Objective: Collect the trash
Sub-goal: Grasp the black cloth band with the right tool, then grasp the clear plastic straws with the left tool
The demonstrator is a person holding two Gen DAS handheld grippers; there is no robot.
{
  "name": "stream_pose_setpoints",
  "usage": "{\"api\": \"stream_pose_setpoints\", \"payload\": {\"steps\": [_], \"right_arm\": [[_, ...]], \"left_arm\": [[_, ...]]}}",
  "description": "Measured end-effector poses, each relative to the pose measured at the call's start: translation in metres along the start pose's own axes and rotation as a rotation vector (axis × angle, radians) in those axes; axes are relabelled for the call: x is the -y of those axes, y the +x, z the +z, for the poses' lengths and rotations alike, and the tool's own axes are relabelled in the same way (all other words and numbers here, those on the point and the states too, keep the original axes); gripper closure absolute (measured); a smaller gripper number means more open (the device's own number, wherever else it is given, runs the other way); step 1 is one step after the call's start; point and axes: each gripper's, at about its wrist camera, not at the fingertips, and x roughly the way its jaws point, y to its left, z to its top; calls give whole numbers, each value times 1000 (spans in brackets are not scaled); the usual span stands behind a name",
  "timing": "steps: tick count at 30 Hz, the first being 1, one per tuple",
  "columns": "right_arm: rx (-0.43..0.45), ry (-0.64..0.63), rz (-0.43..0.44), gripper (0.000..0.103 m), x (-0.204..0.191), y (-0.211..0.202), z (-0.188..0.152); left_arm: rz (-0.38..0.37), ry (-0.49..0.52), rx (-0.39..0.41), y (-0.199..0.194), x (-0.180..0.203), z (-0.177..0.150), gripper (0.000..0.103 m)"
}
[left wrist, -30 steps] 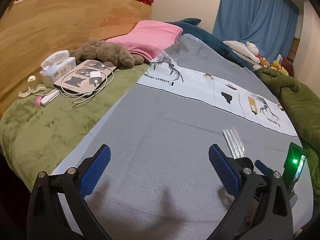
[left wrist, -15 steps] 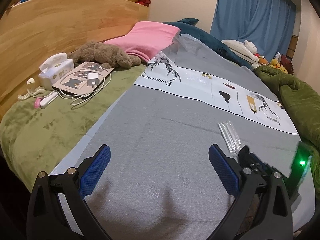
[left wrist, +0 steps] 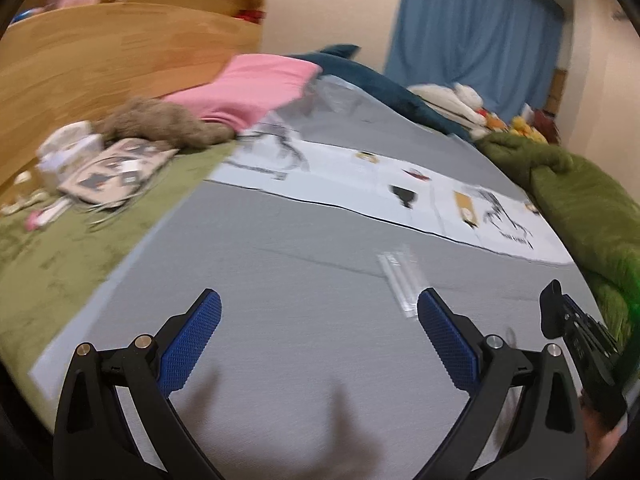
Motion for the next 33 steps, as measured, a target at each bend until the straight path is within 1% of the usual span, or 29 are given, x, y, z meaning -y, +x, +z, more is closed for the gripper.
{"api": "stream_pose_setpoints", "payload": {"steps": [3, 5, 7, 9, 12, 13, 15, 18, 20, 21, 22, 23, 24, 26, 28, 29, 30, 32, 33], "right_arm": [[-15, -7, -7, 93, 9, 2, -9], [-29, -6, -12, 93, 14, 4, -15], [-46, -7, -17, 93, 19, 7, -21], [-62, 12, -16, 93, 25, 10, -25], [-73, 43, -5, 93, 31, 13, -26], [-74, 46, -2, 93, 32, 14, -27], [-75, 49, 2, 93, 33, 14, -29], [-81, 57, -1, 93, 34, 16, -32], [-95, 72, -3, 93, 36, 20, -33], [-99, 78, -2, 93, 38, 22, -33], [-104, 86, 0, 93, 40, 23, -34], [-109, 96, 1, 93, 41, 24, -34], [-112, 102, 2, 93, 42, 25, -34], [-116, 111, 4, 92, 44, 26, -34], [-118, 114, 5, 92, 44, 26, -35], [-117, 112, 5, 92, 43, 26, -35], [-116, 110, 5, 92, 44, 26, -35], [-117, 106, 7, 92, 44, 27, -35], [-117, 106, 7, 92, 44, 27, -34]], "left_arm": [[-21, 64, -10, 35, 36, -5, 8], [-18, 111, 14, 51, 58, -10, 8], [-39, 164, 31, 65, 79, -14, 8], [-58, 193, 5, 82, 95, -15, 8], [-67, 170, -37, 103, 103, -13, 8], [-69, 151, -62, 112, 103, -12, 8], [-68, 110, -115, 126, 98, -12, 8], [-61, 43, -173, 142, 86, -16, 8], [-59, 21, -193, 146, 81, -19, 11], [-56, 17, -190, 146, 81, -19, 13], [-51, 20, -183, 145, 81, -20, 17], [-54, 24, -180, 147, 83, -20, 27], [-57, 28, -176, 146, 84, -20, 33], [-66, 33, -174, 146, 85, -21, 50], [-73, 32, -179, 147, 85, -21, 59], [-77, 32, -180, 147, 85, -21, 61], [-81, 35, -181, 147, 85, -21, 67], [-96, 43, -183, 147, 86, -21, 85], [-96, 46, -178, 146, 87, -20, 90]]}}
